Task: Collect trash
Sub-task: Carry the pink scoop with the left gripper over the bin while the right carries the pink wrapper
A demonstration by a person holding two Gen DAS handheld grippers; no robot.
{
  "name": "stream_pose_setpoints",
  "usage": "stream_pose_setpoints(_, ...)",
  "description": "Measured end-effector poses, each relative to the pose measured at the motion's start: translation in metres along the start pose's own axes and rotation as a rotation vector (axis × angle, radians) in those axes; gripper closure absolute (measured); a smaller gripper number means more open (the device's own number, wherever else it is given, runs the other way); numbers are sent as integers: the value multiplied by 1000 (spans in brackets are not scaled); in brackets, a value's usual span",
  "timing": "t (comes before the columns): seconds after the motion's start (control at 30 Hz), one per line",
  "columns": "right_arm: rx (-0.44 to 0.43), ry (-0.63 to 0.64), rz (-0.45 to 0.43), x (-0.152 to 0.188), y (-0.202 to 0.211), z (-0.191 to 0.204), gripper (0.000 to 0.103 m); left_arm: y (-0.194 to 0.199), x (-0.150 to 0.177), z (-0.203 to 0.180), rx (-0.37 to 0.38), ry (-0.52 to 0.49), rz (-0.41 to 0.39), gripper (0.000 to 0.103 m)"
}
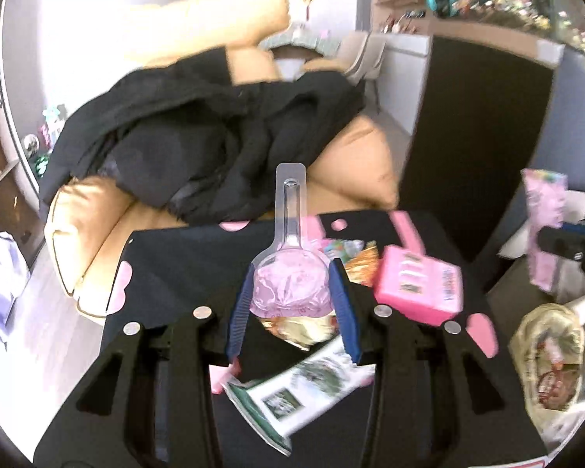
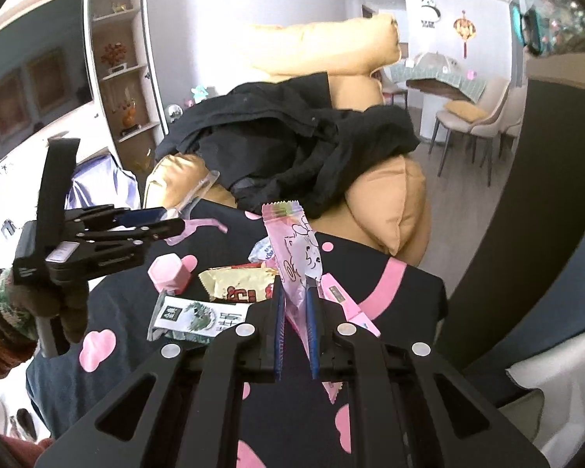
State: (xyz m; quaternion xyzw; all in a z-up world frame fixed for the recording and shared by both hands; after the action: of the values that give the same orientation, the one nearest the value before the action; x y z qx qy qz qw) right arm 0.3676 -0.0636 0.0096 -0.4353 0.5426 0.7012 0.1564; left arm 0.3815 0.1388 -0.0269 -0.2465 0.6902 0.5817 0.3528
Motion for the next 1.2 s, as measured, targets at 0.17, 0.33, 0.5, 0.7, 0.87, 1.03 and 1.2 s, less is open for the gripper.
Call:
stream_pose_setpoints(0.17,30,-12,-36,9,35,-8,92,32,-6,-41,87,-5,-47,66)
stream_pose_setpoints(0.33,73,-31,-77,21,77,-25,92,57,-11,-90,167,-39,-74,66)
stream_pose_setpoints(0.5,121,-64,-100,41,114,-50,92,69,-2,-139,240,-72,-94,66)
stream_pose_setpoints(0.7,195,-91,-126,66,158,-81,92,64,19,-199,369,-86,-60,66)
stream_pose_setpoints(0.87,265,-109,-126,85,180,-111,92,54,38,-248,474,-89,-5,66)
stream_pose_setpoints(1.03,307,-157,-100,107,186,-139,92,31,67,-292,546,-118,69,65)
stream_pose_setpoints(1.2,336,-184,-74,127,187,-154,92,14,92,-319,584,-145,127,65)
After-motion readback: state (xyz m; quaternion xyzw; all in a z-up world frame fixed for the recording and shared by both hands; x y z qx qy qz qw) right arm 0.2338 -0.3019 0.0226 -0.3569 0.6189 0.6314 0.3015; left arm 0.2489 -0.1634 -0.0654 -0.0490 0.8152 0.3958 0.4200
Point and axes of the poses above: each gripper's, at about its wrist camera, not at the fingertips, and y roughly against the way its jaws point, z to its left, x to its underside, the point moved 4 cm from there along -y, roughly the way its jaws point, and after that the axes turned 6 degrees about x, right-handed, at the moved point
